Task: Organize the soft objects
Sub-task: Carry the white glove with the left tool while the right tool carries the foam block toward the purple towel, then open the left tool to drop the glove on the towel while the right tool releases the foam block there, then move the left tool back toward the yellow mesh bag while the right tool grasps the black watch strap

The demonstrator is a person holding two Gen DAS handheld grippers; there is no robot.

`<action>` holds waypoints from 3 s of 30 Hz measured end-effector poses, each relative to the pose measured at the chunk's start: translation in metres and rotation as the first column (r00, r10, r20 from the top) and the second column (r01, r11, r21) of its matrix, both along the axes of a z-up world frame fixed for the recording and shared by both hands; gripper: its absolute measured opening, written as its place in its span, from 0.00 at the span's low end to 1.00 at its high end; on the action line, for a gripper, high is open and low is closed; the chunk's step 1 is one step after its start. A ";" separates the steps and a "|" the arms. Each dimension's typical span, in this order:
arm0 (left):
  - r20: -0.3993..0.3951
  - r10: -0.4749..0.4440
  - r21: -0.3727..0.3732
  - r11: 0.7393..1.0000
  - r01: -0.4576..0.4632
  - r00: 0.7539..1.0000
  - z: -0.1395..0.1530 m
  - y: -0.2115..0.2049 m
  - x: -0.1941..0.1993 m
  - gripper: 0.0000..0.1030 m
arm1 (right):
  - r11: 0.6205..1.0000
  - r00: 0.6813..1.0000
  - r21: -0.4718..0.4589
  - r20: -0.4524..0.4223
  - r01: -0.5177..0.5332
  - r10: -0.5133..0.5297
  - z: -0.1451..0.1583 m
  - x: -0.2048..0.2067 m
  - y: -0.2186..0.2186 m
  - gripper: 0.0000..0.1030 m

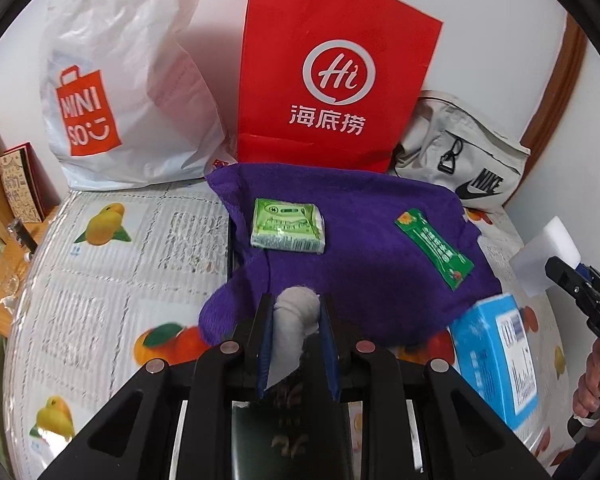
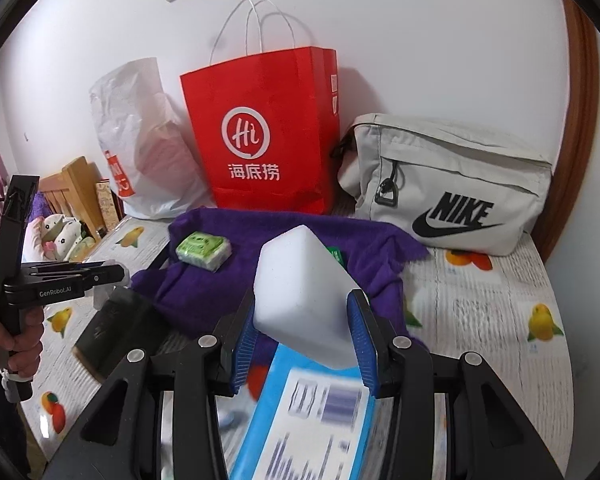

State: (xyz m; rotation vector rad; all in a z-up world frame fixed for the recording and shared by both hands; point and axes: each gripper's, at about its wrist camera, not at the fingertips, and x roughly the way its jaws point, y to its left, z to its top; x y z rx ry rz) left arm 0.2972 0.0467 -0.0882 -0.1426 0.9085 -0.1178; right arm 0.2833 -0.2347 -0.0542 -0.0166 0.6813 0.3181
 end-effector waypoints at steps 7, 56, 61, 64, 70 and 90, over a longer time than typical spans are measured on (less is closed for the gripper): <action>-0.030 0.001 0.001 1.000 -0.001 1.000 -0.010 -0.003 0.037 0.20 | 0.999 1.000 -0.039 -0.024 -0.012 0.011 -0.013 0.042 0.006 0.42; -0.188 0.006 0.030 1.000 -0.001 0.982 -0.041 -0.009 0.072 0.58 | 0.996 0.970 -0.076 -0.240 -0.056 0.037 -0.070 0.103 0.029 0.69; -0.166 0.011 0.037 0.999 -0.005 0.986 -0.027 -0.003 0.058 0.61 | 0.997 0.973 -0.066 -0.227 -0.050 0.034 -0.061 0.092 0.029 0.69; -0.154 0.016 0.036 0.999 -0.011 0.988 -0.019 0.000 0.049 0.61 | 0.998 0.976 -0.053 -0.216 -0.040 0.028 -0.053 0.083 0.028 0.69; -0.123 0.026 0.034 0.999 -0.022 0.992 -0.001 0.004 0.021 0.61 | 1.000 0.985 -0.016 -0.170 -0.012 0.009 -0.033 0.051 0.023 0.69; -0.073 0.060 0.055 0.997 -0.056 0.996 0.010 0.014 -0.113 0.61 | 0.997 0.995 0.044 -0.085 -0.056 0.060 -0.015 -0.125 0.043 0.64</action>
